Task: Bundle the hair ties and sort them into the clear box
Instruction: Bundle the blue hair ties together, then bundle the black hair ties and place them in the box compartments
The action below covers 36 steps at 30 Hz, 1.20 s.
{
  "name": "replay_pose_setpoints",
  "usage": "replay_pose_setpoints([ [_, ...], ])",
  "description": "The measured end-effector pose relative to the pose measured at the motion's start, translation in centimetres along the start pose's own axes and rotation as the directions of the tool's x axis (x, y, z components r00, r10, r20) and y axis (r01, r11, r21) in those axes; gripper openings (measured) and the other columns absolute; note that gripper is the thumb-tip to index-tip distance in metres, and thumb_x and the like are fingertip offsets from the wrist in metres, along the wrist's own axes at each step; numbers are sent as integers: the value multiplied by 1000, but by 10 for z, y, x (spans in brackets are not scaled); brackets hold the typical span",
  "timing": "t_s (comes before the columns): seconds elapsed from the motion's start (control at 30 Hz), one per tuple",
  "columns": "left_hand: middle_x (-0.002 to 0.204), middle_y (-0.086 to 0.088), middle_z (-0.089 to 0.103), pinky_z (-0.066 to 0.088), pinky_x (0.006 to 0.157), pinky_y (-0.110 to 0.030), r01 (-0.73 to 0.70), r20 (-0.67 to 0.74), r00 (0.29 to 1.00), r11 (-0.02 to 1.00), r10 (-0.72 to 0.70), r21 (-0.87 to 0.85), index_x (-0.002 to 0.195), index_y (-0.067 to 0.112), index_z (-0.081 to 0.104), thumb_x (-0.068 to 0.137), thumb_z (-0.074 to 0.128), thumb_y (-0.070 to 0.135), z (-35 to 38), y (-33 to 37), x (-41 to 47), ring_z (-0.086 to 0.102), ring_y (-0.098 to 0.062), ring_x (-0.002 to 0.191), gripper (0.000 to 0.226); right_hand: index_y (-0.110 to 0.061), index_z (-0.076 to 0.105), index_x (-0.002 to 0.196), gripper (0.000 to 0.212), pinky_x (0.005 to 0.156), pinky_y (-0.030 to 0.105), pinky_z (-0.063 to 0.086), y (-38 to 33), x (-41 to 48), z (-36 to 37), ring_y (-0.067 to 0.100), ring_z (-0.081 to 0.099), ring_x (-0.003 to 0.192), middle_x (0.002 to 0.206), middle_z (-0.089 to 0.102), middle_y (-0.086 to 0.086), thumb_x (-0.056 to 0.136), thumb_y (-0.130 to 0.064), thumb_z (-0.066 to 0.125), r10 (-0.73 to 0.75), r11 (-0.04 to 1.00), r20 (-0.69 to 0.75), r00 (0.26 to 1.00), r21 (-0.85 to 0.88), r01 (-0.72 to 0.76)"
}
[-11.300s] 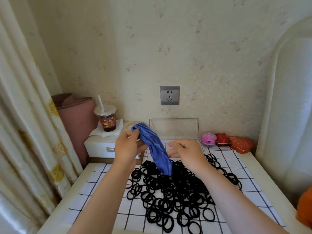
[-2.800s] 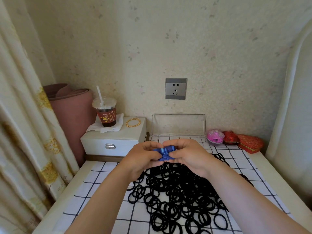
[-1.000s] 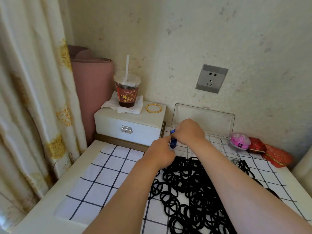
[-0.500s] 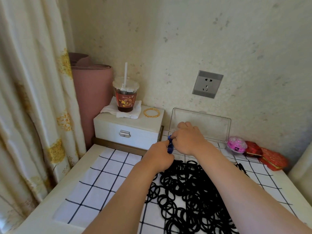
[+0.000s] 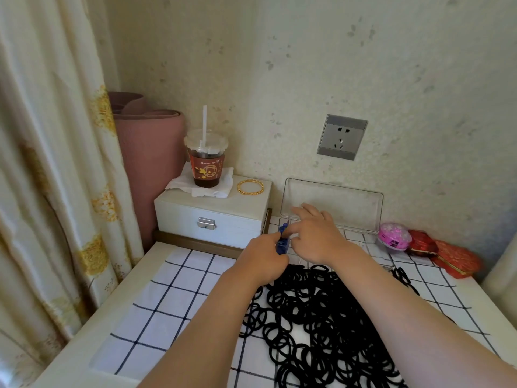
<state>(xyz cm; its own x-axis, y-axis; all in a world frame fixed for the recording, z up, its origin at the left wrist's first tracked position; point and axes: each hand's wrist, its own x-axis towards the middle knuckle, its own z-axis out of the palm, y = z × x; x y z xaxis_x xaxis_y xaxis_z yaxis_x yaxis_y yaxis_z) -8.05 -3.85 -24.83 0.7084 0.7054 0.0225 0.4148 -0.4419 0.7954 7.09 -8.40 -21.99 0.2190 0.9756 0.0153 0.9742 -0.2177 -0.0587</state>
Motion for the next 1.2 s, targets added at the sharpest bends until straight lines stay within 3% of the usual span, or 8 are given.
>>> replay_pose_setpoints([
  [0.23,112,-2,67,51,88,-34,-4,12,1000,1000,4,-6,113,19,62,85,54,17,0,-2,0,61,-19,107,29,-33,60,132,39,120,49,6,-4,3,8,25,3,153,164,19,6,95,-29,48,-22,999,-108,994,-51,17],
  [0.37,109,-1,67,50,84,-30,-11,20,1000,1000,11,-7,114,19,61,85,53,16,0,-3,1,61,-17,104,30,-41,50,141,44,121,55,-3,-3,5,9,24,-8,153,167,7,3,99,-37,37,48,997,-7,999,-52,-49],
  [0.53,105,-1,66,45,71,-21,-31,15,999,999,31,20,116,18,60,87,52,14,-2,2,-1,60,-16,98,30,-40,45,145,47,121,55,-2,-7,5,5,26,-8,153,167,4,6,100,-35,35,87,996,49,995,-6,-87],
  [0.63,91,2,58,40,64,-19,-77,-15,997,994,78,72,119,17,58,89,51,11,-4,8,-6,54,-11,81,31,-33,50,143,47,120,45,16,-4,-5,-5,25,17,149,163,22,6,97,-27,45,65,994,-16,998,87,-63],
  [0.73,120,-2,55,45,84,-24,-97,-67,992,987,106,129,130,18,54,93,51,13,-7,15,-13,56,-16,100,38,-28,62,130,38,100,35,44,-1,-22,-22,16,54,111,134,51,0,95,-18,50,39,971,-96,995,240,-15],
  [0.87,121,0,56,48,93,-29,-114,-98,986,975,135,190,122,22,61,94,53,17,-8,26,-31,57,-15,104,30,-31,72,109,28,87,31,52,-1,-62,-37,4,61,85,107,69,-8,93,-17,54,13,961,-102,995,278,16],
  [1.03,104,9,67,53,88,-30,-152,48,988,968,145,200,102,28,70,91,58,19,9,38,-61,62,-10,95,19,-35,74,104,26,88,25,53,1,-121,-27,0,65,95,104,71,-18,92,-20,56,58,964,-4,998,259,-55],
  [1.2,112,10,64,45,90,-20,-202,143,975,940,168,274,112,30,72,91,64,20,28,37,-80,58,-5,99,25,-32,70,116,28,86,29,54,7,-152,-15,7,66,98,105,72,-13,93,-33,55,180,967,-8,984,185,-175],
])
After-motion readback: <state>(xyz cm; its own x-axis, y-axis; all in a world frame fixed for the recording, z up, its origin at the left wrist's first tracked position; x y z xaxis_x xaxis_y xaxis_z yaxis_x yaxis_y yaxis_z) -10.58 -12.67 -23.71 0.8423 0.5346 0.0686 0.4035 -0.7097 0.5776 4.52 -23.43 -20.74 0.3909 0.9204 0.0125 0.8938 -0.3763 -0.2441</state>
